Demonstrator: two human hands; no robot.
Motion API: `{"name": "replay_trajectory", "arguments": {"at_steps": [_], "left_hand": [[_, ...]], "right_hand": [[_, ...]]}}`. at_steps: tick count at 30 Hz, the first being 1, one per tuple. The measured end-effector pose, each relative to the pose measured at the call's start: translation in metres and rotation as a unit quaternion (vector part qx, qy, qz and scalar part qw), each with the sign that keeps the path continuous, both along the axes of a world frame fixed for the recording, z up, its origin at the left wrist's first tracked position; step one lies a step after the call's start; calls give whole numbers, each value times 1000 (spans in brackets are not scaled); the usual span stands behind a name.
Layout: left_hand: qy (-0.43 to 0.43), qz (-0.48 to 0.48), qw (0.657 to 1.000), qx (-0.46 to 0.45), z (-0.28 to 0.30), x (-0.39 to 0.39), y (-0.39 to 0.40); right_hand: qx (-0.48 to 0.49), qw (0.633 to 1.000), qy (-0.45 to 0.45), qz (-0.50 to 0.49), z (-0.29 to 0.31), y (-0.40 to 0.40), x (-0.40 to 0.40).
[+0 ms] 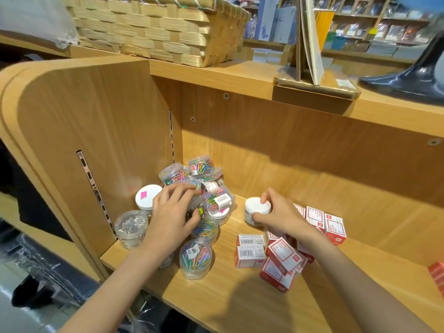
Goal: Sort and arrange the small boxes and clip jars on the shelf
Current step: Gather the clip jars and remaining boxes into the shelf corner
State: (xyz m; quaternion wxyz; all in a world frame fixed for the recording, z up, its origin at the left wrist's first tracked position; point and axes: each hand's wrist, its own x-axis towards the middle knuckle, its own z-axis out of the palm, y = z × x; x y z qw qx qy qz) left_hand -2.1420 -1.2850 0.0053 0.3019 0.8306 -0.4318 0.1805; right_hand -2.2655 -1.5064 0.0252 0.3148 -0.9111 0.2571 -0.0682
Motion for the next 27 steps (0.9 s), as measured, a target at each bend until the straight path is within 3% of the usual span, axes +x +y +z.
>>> {"name": "replay_trajectory", "arguments": {"at_steps": [3,6,11,14,17,21,27], "left_hand": [[-1,-2,1000,-6,0,0,1],[5,-9,1000,-2,0,1,2],[14,-14,1000,4,0,1,5],[15,-23,1000,6,-3,3,8],[16,-32,999,2,-4,4,9],[14,-32,999,0,-4,5,9],[14,-23,1000,-10,-6,3,8]], "right_hand": [[-50,998,-11,38,-8,6,-2],[-62,996,-55,14,-5,6,3],[-146,988,13,40,-11,1,9],[-203,977,-20,55,-6,4,16],[-144,980,-84,110,4,20,36],[-77,980,-69,170,2,42,62],[-54,987,-24,148,9,51,68]]}}
